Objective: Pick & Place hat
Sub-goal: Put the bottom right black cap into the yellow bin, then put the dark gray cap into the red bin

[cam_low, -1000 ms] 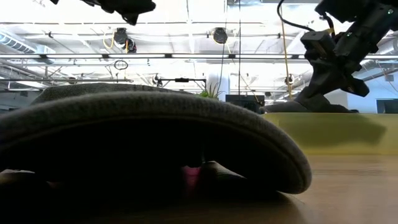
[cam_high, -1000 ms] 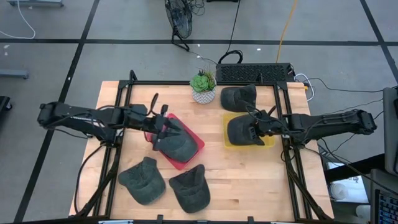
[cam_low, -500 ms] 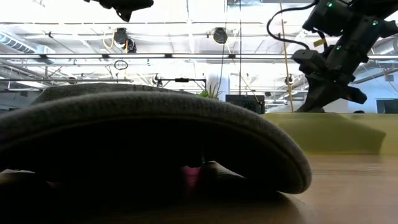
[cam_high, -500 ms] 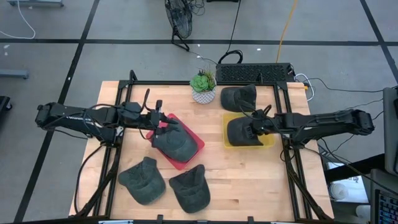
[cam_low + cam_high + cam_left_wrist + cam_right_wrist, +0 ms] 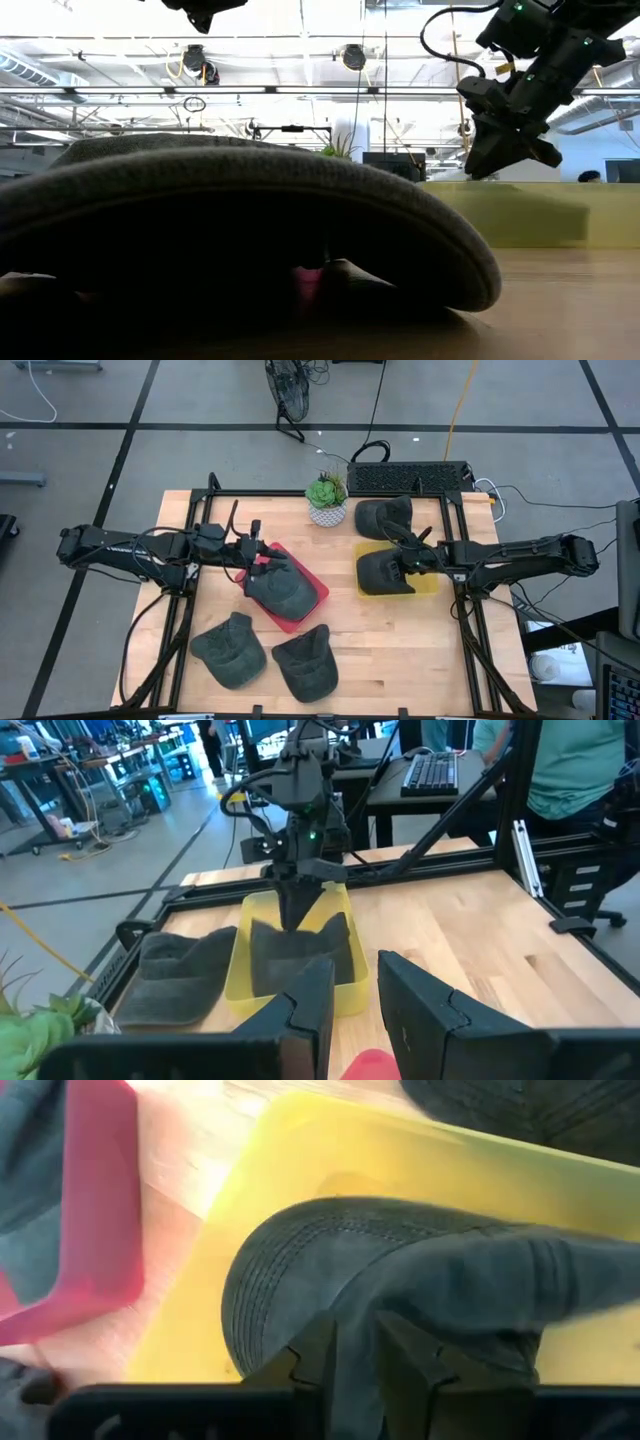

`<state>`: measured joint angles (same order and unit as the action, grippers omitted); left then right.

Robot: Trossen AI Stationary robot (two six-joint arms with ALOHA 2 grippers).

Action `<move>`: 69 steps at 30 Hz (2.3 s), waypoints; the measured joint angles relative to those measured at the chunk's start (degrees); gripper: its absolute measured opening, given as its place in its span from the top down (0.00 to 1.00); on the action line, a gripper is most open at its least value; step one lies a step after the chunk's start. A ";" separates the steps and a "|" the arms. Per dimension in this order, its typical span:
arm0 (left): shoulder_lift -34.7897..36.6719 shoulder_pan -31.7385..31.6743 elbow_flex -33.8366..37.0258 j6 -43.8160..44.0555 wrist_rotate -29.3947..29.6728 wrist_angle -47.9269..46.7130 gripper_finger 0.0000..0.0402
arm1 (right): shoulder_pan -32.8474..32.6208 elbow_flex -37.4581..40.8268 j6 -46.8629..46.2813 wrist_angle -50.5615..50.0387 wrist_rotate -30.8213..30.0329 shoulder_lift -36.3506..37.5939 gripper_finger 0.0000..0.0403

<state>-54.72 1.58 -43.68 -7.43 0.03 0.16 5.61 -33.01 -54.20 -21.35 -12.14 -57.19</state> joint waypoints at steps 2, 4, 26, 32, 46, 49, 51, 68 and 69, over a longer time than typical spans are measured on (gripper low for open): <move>0.00 0.00 0.00 -0.61 -0.01 0.02 0.78 | 0.00 0.00 0.06 -0.76 0.05 0.07 0.82; 0.00 0.00 0.00 -1.02 -0.01 0.02 0.78 | 0.00 0.00 0.94 -1.30 0.09 0.05 0.78; 0.00 0.00 0.02 -0.86 -0.02 0.01 0.78 | -6.99 0.00 15.88 14.16 9.28 5.76 0.77; 0.06 0.04 0.02 1.81 -0.15 -0.11 0.78 | -15.03 0.00 25.18 23.52 7.47 3.42 0.77; 1.01 1.18 0.09 5.94 0.04 -0.42 0.78 | -13.39 0.00 43.95 31.04 -7.43 1.22 0.77; 1.01 1.20 0.09 7.44 0.07 -0.44 0.78 | -11.42 0.00 47.28 33.89 -7.30 1.09 0.77; 1.01 1.29 0.09 10.03 0.07 -0.46 0.78 | -10.79 -0.02 48.92 35.52 -7.17 0.53 0.77; 0.96 13.99 -4.41 30.87 6.30 -13.03 0.78 | -15.71 -0.02 53.60 35.98 0.39 -13.09 0.77; 0.71 15.08 -5.87 32.48 7.68 -15.55 0.78 | -16.07 -0.02 53.60 36.29 0.39 -13.57 0.77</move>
<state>-54.01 16.67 -49.55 25.05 7.71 -15.39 -10.47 -33.04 -0.60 14.94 -11.75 -70.77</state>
